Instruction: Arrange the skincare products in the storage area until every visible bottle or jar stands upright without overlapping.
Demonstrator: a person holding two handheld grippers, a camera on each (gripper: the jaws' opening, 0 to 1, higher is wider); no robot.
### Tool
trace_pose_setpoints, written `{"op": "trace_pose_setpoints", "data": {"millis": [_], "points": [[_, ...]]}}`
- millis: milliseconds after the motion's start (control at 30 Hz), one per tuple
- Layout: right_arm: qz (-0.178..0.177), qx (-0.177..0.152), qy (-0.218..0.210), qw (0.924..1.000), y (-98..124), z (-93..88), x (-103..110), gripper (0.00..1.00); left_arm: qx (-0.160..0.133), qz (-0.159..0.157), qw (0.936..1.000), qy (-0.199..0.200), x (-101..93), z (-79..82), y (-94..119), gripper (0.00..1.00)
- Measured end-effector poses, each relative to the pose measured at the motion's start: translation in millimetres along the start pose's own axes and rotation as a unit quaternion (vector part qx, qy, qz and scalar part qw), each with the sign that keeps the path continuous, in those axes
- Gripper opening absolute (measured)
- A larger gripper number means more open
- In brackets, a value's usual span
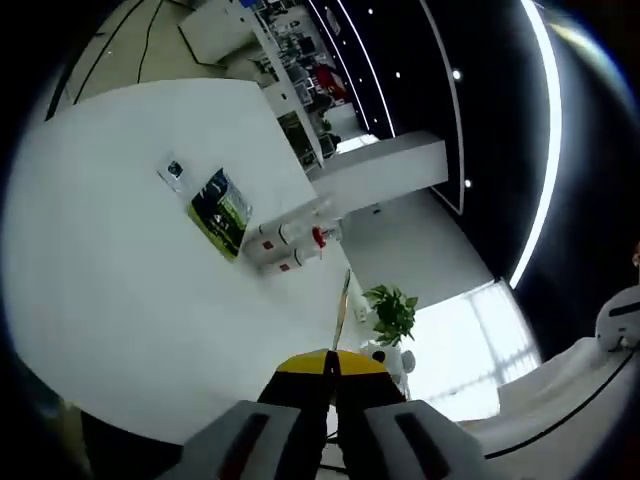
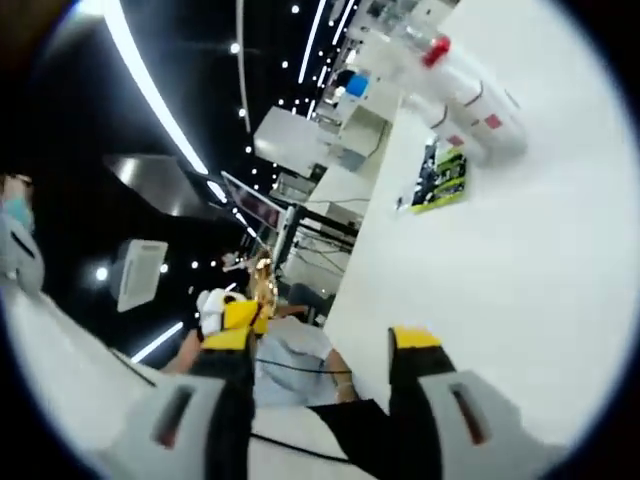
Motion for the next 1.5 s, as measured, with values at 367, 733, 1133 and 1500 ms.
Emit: {"op": "trace_pose_setpoints", "data": {"millis": [367,733,1133,1500], "points": [[-0.026,0.030,0.014,0.9991,-16,15.0,3,0.52,-0.021,-0.013,0.9996,-0.014,4.6,47.6,-15,0.00],[-0.100,0.049,0.028,0.9934,7,8.7,1,0.53,-0.023,0.016,0.9995,-0.018,48.1,92.8,-35,0.00],[-0.156,0.033,0.018,0.9871,27,5.7,4,0.52,0.003,0.035,0.9989,-0.031,84.7,169.8,-93,0.00],[-0.195,0.009,0.011,0.9807,28,14.4,1,0.50,0.090,0.068,0.9906,-0.076,117.8,214.7,-156,0.00]]}}
Point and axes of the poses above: the point that each gripper's makers call its tool centre point, and the gripper's own axes: y roughly backward along the fingers, x roughly to its left, z roughly out of its top, the point moved 8 cm from there along y, roughly backward along the fingers, and after that the axes turned 14 degrees about -x, right-handed, at the moved point
